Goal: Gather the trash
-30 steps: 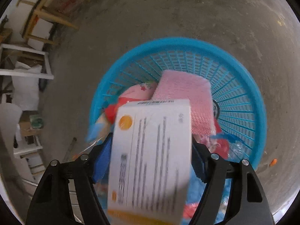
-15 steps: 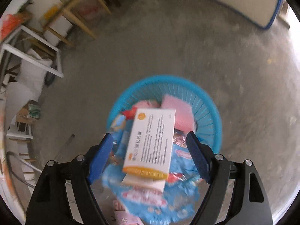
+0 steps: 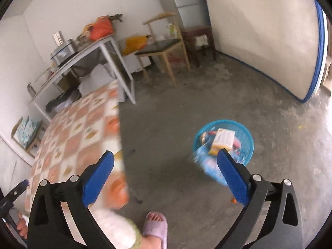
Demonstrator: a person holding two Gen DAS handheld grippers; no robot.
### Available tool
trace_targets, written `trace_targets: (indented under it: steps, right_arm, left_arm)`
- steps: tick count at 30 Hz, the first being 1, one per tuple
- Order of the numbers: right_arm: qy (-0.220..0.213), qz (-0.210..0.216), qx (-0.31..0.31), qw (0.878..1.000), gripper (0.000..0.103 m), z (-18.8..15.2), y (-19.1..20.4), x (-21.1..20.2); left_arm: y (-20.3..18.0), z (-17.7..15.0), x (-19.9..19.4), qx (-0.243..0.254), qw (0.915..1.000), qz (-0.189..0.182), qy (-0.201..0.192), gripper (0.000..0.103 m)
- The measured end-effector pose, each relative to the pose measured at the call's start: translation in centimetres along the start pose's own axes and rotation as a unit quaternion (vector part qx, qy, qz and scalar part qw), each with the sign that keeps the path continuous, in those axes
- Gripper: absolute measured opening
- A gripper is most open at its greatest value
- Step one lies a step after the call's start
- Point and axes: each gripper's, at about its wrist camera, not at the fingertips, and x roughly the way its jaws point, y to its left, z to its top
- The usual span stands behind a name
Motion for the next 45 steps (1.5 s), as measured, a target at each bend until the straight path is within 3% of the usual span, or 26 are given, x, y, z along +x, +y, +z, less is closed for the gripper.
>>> trace_targets:
  steps: [2, 6, 10, 15, 18, 26, 33, 45]
  right_arm:
    - [-0.020, -0.005, -0.003, 1.000, 0.097, -1.7, 2.4, -1.6]
    - [-0.062, -0.029, -0.049, 0.996, 0.097, -5.2, 7.9, -5.1]
    - [-0.076, -0.006, -0.097, 0.992, 0.097, -6.5, 12.3, -7.6]
    - [-0.119, -0.024, -0.175, 0.977, 0.097, -7.0, 16.2, -9.8]
    - [-0.124, -0.024, -0.178, 0.976, 0.097, -7.1, 17.1, -10.4]
    - [-0.108, -0.048, -0.109, 0.987, 0.097, -6.9, 14.6, -9.7]
    - [-0.099, -0.083, -0.114, 0.985, 0.097, -7.7, 13.8, -9.0]
    - [-0.069, -0.119, -0.085, 0.987, 0.097, -8.2, 10.9, -7.7]
  left_arm:
    - [-0.1, -0.7, -0.5, -0.009, 0.9999, 0.009, 0.005, 0.095]
    - [-0.9, -1.5, -2.0, -0.001, 0.9978, 0.066, -0.001, 0.095]
    - [-1.3, -1.6, -4.1, 0.006, 0.9936, 0.107, -0.035, 0.095]
    - [-1.3, -1.1, -7.2, 0.004, 0.9837, 0.160, -0.082, 0.095]
    - [-1.7, -0.6, -8.2, 0.008, 0.9809, 0.171, -0.091, 0.095]
    - [-3.3, -0.7, -6.4, 0.037, 0.9860, 0.154, -0.052, 0.095]
    - [-4.6, -2.0, -3.8, 0.042, 0.9868, 0.156, -0.015, 0.095]
    - [-7.8, -2.8, -1.7, 0.090, 0.9835, 0.157, 0.009, 0.095]
